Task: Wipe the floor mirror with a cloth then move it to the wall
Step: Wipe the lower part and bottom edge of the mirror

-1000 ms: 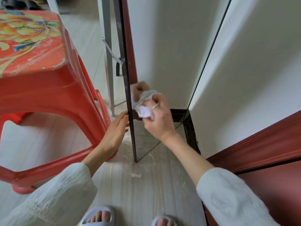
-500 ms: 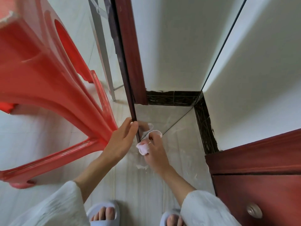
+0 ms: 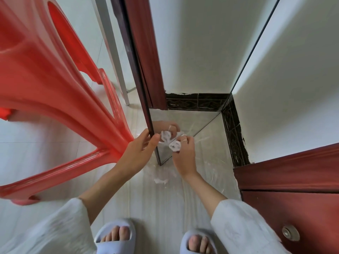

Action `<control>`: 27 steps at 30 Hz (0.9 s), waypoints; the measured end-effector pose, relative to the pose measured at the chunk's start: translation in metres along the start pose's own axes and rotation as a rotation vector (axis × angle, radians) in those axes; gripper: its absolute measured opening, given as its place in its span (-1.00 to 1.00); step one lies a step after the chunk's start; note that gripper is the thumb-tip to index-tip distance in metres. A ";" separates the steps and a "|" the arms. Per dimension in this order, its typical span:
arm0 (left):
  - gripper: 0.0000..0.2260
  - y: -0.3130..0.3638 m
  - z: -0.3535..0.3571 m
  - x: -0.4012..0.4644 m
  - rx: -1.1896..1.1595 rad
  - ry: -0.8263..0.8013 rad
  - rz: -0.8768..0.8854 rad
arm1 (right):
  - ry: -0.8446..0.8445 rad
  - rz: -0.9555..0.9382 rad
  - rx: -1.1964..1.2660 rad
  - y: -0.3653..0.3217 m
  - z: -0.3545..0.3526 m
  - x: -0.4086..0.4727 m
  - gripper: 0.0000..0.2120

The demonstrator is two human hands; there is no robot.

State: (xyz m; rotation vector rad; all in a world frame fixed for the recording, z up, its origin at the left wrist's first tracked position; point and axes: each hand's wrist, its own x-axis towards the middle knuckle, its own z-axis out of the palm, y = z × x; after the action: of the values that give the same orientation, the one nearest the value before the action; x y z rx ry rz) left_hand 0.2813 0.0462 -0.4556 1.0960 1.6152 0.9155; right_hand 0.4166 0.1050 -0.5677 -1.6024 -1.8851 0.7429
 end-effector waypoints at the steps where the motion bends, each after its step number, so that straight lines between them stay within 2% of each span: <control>1: -0.74 0.000 0.000 0.000 -0.006 0.000 0.004 | 0.007 0.032 0.013 -0.002 0.004 -0.001 -0.78; 3: -0.81 -0.001 0.000 0.002 -0.012 0.009 0.000 | -0.052 0.098 0.019 0.000 0.014 -0.009 -0.75; 6: -0.84 -0.002 0.000 0.003 0.021 0.031 0.003 | -0.292 0.092 -0.029 0.012 0.024 -0.030 -0.80; 8: -0.84 -0.002 0.000 0.003 0.031 0.036 0.022 | -0.371 0.117 -0.043 0.017 0.020 -0.032 -0.83; 13: -0.87 -0.007 0.001 0.004 0.038 0.009 0.013 | -0.195 0.378 0.066 0.015 0.000 -0.005 -0.81; 17: -0.84 -0.006 0.001 0.006 0.065 0.011 0.016 | -0.212 0.539 0.169 0.000 0.014 -0.002 -0.71; 19: -0.89 -0.006 0.001 0.006 0.082 0.033 0.017 | -0.296 0.535 0.213 -0.002 0.022 -0.013 -0.73; 21: -0.90 -0.006 0.001 0.007 0.097 0.055 0.022 | -0.472 0.446 0.193 -0.003 0.018 -0.024 -0.88; 23: -0.90 -0.006 0.002 0.007 0.104 0.068 0.029 | -0.594 0.408 0.180 -0.001 0.009 -0.027 -0.93; 24: -0.89 -0.006 0.002 0.007 0.110 0.071 0.029 | -0.585 0.417 0.176 0.001 0.005 -0.026 -0.94; 27: -0.87 -0.005 0.003 0.007 0.129 0.068 0.025 | -0.419 0.502 0.171 0.005 -0.002 -0.016 -0.92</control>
State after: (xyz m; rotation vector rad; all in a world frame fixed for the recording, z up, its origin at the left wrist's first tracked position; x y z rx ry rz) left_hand 0.2822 0.0511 -0.4633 1.1871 1.7401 0.8827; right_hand 0.4235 0.0898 -0.5714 -1.9399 -1.6233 1.5092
